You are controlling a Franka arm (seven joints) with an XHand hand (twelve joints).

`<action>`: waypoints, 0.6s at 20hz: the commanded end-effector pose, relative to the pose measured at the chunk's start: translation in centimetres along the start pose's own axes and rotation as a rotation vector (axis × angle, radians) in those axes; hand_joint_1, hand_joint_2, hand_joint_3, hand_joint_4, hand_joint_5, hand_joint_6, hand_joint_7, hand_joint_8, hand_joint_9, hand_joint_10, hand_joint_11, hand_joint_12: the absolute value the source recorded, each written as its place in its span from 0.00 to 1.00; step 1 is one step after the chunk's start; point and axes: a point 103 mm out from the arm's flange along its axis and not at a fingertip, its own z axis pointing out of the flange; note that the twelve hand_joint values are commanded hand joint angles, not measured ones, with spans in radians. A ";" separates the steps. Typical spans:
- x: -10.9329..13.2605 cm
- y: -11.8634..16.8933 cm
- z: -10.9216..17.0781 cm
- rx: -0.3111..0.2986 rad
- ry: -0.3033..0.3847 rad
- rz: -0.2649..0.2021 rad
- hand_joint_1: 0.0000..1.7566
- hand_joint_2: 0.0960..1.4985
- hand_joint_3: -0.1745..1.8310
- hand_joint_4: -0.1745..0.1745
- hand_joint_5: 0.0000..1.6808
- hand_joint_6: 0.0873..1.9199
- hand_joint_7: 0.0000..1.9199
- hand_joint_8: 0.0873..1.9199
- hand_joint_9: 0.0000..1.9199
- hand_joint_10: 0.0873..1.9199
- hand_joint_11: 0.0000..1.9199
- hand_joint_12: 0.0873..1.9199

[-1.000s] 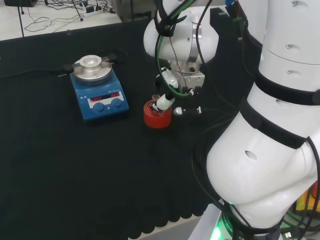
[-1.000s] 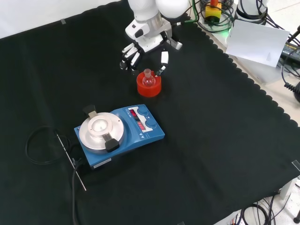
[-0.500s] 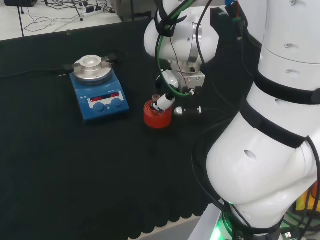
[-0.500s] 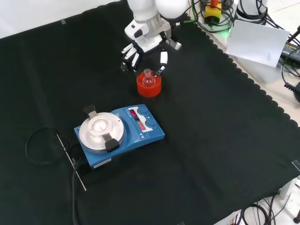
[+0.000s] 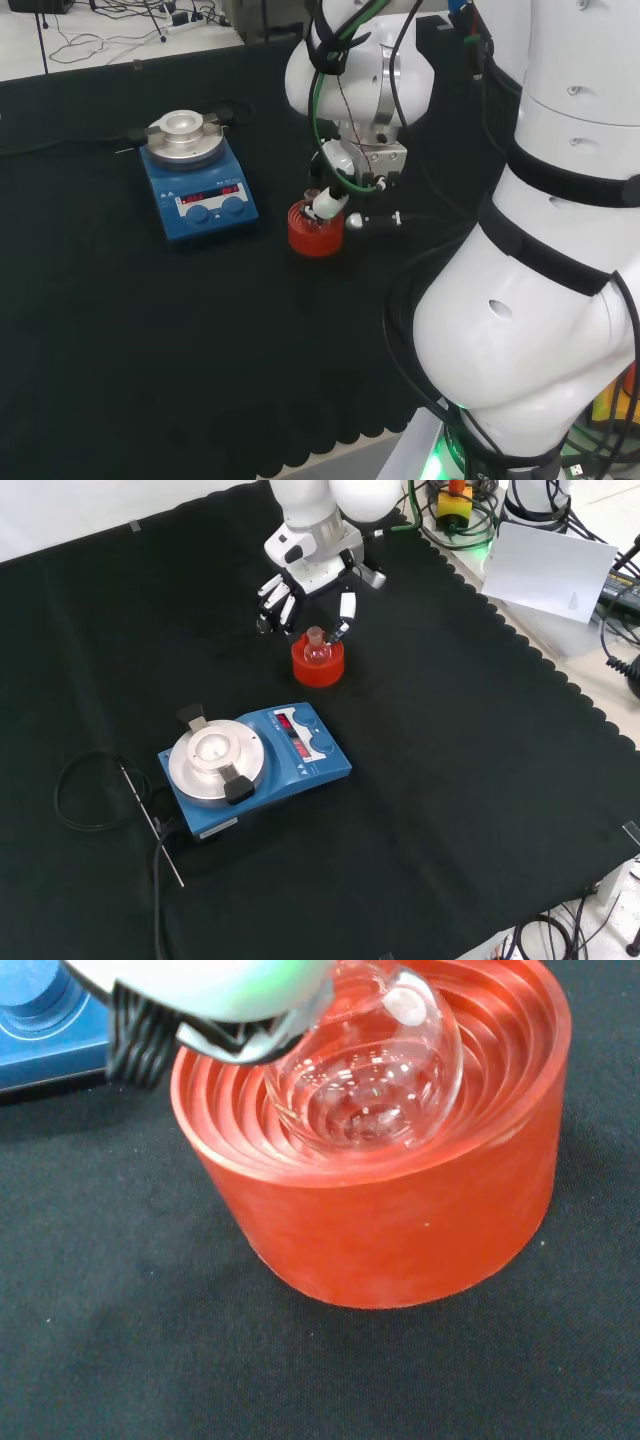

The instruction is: Pick up the round-bottom flask.

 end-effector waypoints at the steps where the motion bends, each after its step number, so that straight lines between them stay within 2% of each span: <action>1: 0.1 0.2 0.0 0.005 -0.010 0.004 0.56 0.35 0.43 0.27 0.48 0.41 0.09 0.34 0.23 0.34 0.07 0.72; 12: -0.3 0.1 -0.1 0.026 -0.019 0.018 0.56 0.37 0.42 0.28 0.52 0.40 0.10 0.35 0.25 0.34 0.09 0.71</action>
